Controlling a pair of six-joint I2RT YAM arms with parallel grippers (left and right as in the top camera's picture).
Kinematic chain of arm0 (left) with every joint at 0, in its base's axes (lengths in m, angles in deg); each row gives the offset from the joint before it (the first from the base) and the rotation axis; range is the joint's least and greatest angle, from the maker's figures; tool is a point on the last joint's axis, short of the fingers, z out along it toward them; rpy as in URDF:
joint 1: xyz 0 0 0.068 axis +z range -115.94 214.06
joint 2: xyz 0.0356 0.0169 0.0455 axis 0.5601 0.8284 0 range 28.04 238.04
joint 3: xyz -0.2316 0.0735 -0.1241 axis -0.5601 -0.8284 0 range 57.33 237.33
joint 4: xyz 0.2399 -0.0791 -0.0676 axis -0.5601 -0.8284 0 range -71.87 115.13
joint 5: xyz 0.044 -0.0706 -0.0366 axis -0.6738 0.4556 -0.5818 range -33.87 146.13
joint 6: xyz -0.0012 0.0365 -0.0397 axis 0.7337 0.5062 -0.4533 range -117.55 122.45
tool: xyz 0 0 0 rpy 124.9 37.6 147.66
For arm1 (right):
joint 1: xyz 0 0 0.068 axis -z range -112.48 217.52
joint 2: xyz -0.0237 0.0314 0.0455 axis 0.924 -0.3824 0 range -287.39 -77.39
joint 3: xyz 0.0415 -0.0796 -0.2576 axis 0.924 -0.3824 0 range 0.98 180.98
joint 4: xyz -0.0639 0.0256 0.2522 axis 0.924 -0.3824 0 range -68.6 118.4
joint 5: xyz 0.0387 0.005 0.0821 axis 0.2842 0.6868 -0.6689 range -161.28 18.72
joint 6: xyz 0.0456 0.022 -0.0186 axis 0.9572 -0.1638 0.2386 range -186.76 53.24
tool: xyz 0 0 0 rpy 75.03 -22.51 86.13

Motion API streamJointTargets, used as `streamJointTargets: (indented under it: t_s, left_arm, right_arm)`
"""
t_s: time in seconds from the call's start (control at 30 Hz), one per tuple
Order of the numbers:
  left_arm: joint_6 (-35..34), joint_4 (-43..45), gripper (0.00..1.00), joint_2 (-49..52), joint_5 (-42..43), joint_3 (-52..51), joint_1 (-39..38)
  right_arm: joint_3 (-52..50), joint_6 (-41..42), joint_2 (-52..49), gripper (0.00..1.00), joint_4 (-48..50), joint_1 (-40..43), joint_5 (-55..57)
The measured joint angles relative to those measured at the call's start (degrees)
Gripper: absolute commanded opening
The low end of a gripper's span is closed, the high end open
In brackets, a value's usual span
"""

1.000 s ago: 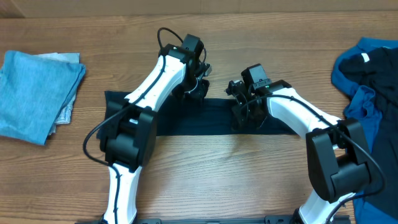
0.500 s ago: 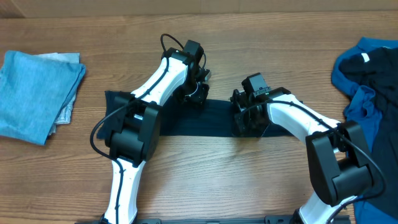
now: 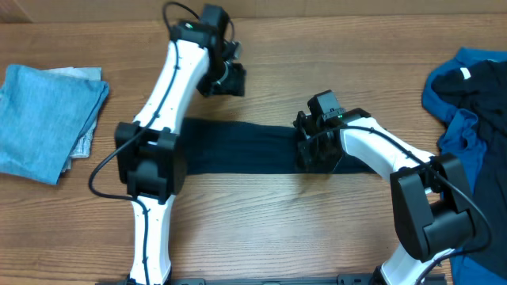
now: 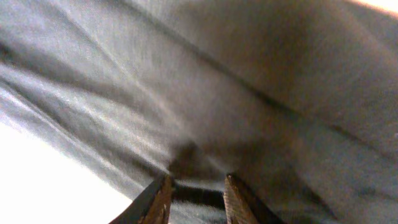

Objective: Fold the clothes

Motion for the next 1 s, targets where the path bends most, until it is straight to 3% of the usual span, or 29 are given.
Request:
streamJointTargets:
  t_s: [0.13, 0.27, 0.43, 0.63, 0.77, 0.83, 0.87, 1.0]
  left_arm:
    - [-0.3, -8.4, 0.73, -0.2, -2.3, 3.7, 5.7]
    - [-1.2, -11.2, 0.75, -0.2, -3.1, 3.7, 13.4]
    - [-1.3, -10.7, 0.77, -0.2, -3.3, 3.7, 15.0]
    - [-1.3, -10.4, 0.82, -0.2, -3.6, 3.7, 15.0]
    - [-1.3, -10.3, 0.84, -0.2, -4.4, 3.7, 15.0]
    - [-1.3, -10.3, 0.84, -0.2, -4.4, 3.7, 15.0]
    - [-1.3, -10.2, 0.84, -0.2, -4.4, 3.7, 15.0]
    - [-1.4, -9.9, 0.77, -0.2, -5.6, 3.7, 15.0]
  right_arm:
    - [8.8, 3.1, -0.3, 0.6, -6.8, 1.5, 2.4]
    - [13.3, 6.4, -0.4, 0.61, -12.6, 11.9, 3.9]
    - [12.6, 8.4, -0.4, 0.63, -15.3, 27.3, 5.0]
    - [3.1, 14.6, -0.5, 0.61, -9.4, 31.9, 6.5]
    - [-0.1, 17.5, -0.3, 0.32, -7.1, 31.9, 6.5]
    - [-1.8, 18.9, 0.5, 0.25, -5.0, 32.0, 6.3]
    - [-3.0, 19.5, 1.3, 0.04, -3.6, 32.0, 6.0]
    - [-3.3, 20.4, 1.6, 0.04, -3.0, 32.0, 4.4]
